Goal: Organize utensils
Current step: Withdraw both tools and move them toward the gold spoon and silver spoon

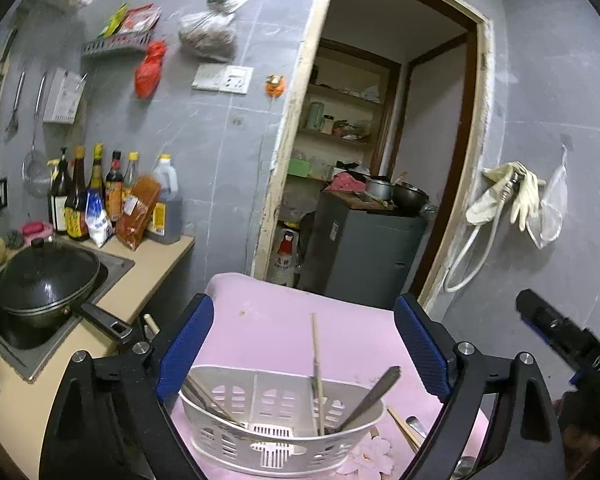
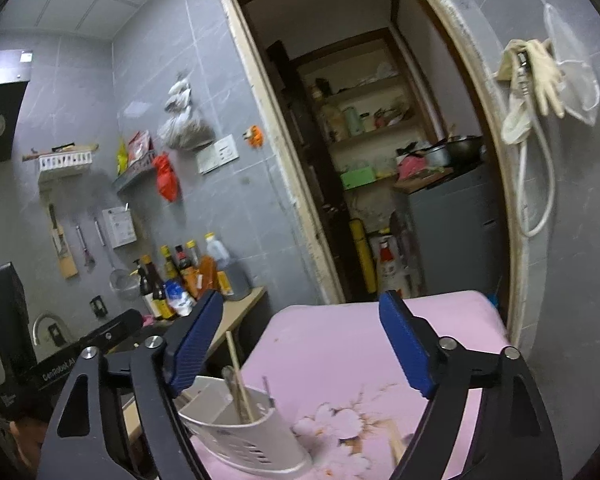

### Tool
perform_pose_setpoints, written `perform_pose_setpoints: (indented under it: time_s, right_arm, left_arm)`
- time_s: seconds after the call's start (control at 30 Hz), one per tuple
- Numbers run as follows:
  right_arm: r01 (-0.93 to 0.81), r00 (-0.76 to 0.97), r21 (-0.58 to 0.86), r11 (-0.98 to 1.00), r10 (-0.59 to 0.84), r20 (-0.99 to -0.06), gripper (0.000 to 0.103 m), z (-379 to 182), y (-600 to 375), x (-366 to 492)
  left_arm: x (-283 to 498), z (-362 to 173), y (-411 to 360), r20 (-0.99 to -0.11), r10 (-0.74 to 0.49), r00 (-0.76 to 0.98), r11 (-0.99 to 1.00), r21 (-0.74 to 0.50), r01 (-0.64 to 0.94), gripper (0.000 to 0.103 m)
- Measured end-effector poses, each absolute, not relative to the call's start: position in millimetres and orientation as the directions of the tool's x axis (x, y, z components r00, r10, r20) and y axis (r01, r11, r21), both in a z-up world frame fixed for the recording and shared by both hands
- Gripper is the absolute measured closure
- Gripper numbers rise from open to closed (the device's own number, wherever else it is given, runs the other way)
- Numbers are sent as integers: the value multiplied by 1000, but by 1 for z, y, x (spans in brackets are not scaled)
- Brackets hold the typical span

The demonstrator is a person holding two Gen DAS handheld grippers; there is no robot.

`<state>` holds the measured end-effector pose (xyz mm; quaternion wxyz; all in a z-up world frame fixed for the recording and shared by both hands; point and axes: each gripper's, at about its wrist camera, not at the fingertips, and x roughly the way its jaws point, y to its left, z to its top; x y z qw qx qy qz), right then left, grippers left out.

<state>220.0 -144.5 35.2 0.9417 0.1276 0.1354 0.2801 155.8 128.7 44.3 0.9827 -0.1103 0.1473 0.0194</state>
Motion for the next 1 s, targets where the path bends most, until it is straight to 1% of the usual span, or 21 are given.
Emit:
perform_pose_setpoints:
  time_s: [0.1,0.17,0.33,0.57,0.73,0.87,1.0]
  right_arm:
    - [-481,819,292,827,543,-188,13,39,-161,216]
    - [-474,825,277,836,531,-192,2,41,-170,214]
    - [-457,834,244,855,508,-217,0,43,-196,212]
    - [-446,832,204,872,487,-264,0,33,-226,215]
    - [-445,814,190,875,484,-321,0,17,-248,223]
    - [-450,792,184,874,486,-369,0,2,-261,230]
    - [-463,754,175,869,490,-437,0,-20,-269,241]
  left_arm:
    - [152,45,115,-278,0,961,979,-196,-57,11]
    - [150,46,105,-271,-10,963,981,-189,-43,10]
    - [148,44,83,-279,-27,960,981,-191,-28,10]
    - [147,28,43,-332,-54,942,986,-168,-3,10]
    - [145,9,19,-371,-46,928,986,-165,-17,10]
    - [147,-12,2,-420,-29,907,985,-167,-46,10]
    - [152,-35,-11,-470,-11,883,982,-171,-79,10]
